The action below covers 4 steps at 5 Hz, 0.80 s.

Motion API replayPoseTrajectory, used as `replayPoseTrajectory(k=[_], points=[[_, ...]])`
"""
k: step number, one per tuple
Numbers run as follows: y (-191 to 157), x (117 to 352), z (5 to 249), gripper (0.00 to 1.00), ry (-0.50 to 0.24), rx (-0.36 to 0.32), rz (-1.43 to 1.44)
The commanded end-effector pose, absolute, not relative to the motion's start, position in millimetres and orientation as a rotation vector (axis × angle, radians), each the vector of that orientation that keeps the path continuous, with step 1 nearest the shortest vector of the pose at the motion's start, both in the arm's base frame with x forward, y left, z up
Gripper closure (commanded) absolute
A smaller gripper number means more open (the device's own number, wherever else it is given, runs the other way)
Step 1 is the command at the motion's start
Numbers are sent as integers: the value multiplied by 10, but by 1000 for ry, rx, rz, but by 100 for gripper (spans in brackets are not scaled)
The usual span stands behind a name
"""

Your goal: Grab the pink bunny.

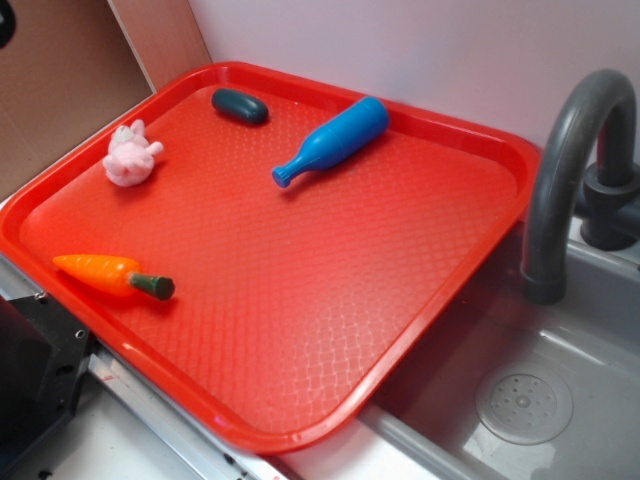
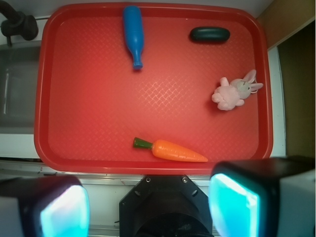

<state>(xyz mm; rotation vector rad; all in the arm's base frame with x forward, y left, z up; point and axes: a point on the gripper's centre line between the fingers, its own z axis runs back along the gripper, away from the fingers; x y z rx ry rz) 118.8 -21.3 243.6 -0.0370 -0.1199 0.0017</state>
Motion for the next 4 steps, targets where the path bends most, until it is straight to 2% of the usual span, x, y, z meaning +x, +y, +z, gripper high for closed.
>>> replayPoseTrajectory(k=[1,2,3,4], points=[[-213,1188,2436,0,-120,-37,2],[-67,1312,2447,0,-205,-49,250],[182,1476,2385,0,-323,-81,498],[461,1653,2203,0,-403,-41,742]])
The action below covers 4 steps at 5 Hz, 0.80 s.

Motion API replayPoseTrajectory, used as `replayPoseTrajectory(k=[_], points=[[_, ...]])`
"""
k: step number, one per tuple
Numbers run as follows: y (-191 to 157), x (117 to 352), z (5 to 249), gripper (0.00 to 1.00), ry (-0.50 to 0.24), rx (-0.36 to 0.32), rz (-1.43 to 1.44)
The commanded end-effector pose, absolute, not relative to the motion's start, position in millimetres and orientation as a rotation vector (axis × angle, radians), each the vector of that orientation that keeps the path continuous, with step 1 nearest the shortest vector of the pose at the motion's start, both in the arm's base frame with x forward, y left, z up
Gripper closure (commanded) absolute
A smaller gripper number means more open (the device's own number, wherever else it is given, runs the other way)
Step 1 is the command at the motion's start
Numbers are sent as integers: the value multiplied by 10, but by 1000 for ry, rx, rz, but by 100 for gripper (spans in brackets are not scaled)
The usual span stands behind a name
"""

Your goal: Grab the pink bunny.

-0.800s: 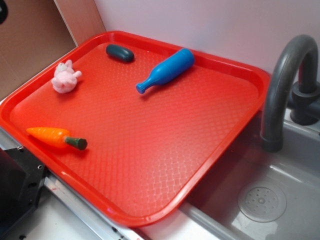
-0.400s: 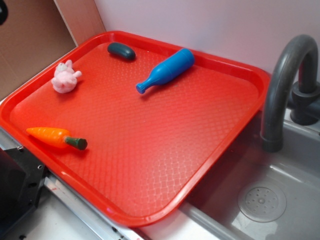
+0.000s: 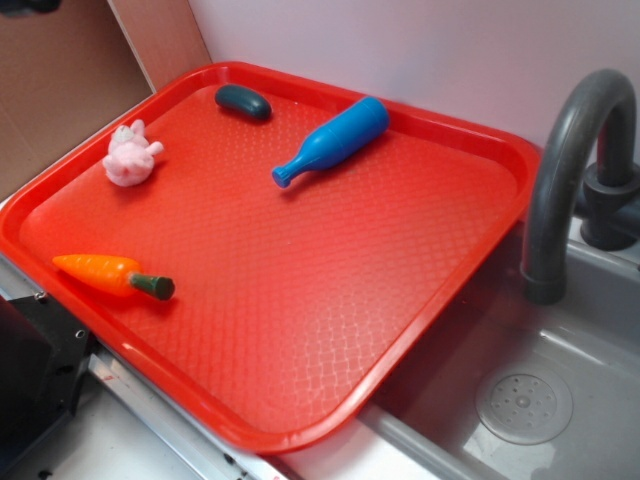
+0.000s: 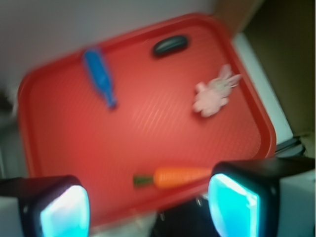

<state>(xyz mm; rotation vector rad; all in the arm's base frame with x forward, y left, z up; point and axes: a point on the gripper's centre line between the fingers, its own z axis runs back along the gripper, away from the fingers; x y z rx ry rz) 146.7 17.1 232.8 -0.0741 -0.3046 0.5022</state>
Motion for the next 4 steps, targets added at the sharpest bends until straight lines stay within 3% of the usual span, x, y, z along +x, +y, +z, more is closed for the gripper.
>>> replayPoseTrajectory(k=[1,2,3,4], points=[[724,1827,1970,0,-505,66,973],[1002,2027,1680,0,-560,164,1031],[1083,2158,1436,0,-572,208,1015],[1138,2235,1206,0,-522,206,946]])
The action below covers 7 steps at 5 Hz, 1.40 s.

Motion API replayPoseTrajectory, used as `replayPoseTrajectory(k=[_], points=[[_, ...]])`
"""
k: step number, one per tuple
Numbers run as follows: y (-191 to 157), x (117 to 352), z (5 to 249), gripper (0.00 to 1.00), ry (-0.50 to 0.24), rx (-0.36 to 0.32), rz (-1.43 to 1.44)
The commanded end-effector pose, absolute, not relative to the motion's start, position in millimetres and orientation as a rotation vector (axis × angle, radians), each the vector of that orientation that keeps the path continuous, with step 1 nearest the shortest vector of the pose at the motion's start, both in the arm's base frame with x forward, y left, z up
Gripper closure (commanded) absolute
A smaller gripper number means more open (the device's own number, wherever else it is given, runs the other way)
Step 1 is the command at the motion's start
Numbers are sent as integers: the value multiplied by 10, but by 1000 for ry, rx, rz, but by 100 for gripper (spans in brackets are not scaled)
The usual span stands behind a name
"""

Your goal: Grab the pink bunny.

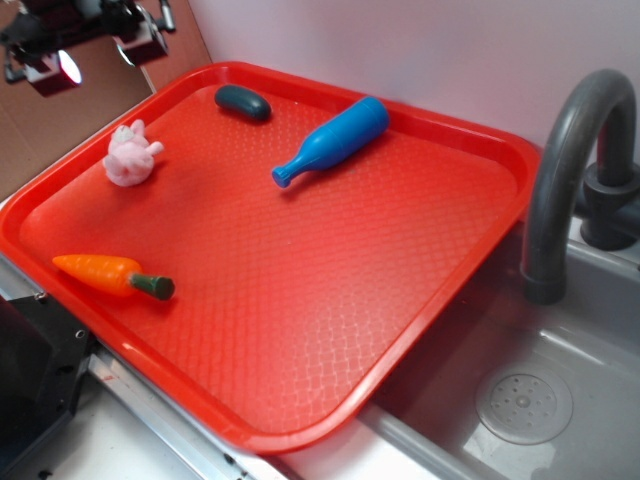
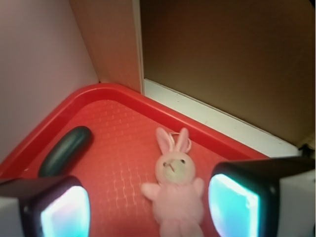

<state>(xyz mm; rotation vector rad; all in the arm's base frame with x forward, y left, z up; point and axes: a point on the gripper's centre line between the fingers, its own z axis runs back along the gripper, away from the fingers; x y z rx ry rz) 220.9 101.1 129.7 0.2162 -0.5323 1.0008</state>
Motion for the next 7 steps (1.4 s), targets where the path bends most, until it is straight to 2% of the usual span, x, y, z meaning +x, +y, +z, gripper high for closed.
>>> replayPoseTrajectory(k=[1,2,3,4,5,6,7], points=[[1250,2216,993,0,-461,236,956],[1358,2166,811,0,-409,260,979],[1437,2142,649,0,-372,252,990],[1464,2151,505,0,-345,202,984],[1432,2158,472,0,-329,185,965],[1387,2147,500,100,-334,177,963],[1366,2126,615,100,-355,187,969]])
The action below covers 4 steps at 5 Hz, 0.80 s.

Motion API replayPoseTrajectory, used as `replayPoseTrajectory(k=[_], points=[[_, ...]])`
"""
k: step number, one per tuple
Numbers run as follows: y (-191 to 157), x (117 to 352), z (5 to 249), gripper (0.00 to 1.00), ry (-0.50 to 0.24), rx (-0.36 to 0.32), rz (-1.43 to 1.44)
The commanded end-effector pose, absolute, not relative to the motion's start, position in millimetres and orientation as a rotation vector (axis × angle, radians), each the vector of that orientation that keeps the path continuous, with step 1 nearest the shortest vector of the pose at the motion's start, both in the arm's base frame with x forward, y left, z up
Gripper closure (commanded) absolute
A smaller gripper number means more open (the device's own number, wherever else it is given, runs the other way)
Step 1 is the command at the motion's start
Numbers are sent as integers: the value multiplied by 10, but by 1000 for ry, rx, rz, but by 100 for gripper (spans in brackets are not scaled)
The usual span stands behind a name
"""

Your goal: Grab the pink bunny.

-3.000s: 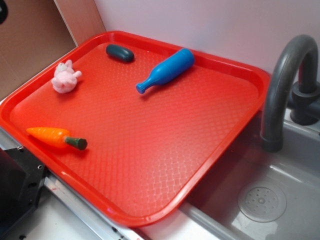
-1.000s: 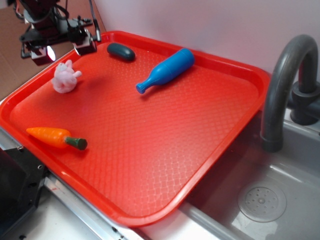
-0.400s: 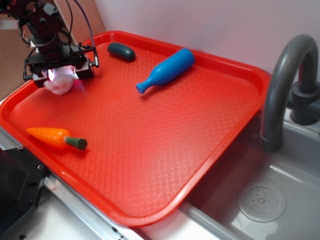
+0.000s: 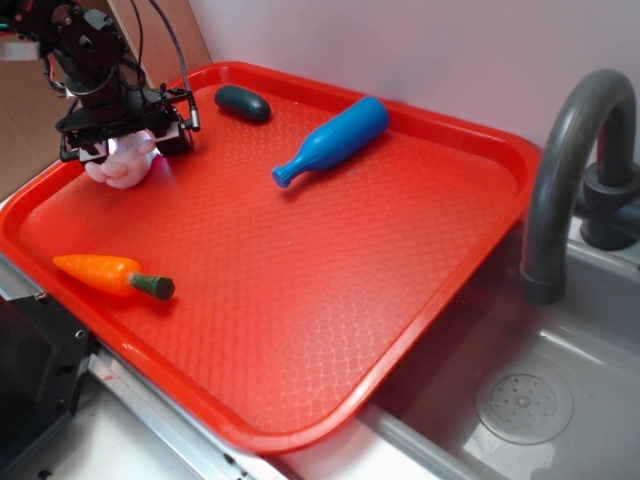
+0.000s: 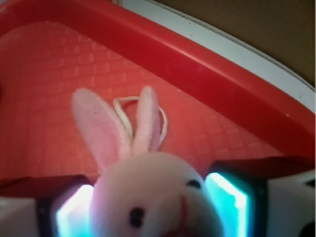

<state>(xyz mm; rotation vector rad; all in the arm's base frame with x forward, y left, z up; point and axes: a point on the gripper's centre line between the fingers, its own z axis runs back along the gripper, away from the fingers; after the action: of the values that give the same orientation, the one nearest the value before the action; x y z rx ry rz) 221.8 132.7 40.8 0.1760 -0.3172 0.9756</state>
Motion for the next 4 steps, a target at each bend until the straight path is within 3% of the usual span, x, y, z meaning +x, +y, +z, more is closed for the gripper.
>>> replayPoseTrajectory(k=[1,2,3,4], points=[[1320,2153,991,100,-404,177,960],[1188,2231,1489,100,-425,52,747],[771,2233,1993,100,-441,-57,511],[353,2144,2514,100,-408,-200,323]])
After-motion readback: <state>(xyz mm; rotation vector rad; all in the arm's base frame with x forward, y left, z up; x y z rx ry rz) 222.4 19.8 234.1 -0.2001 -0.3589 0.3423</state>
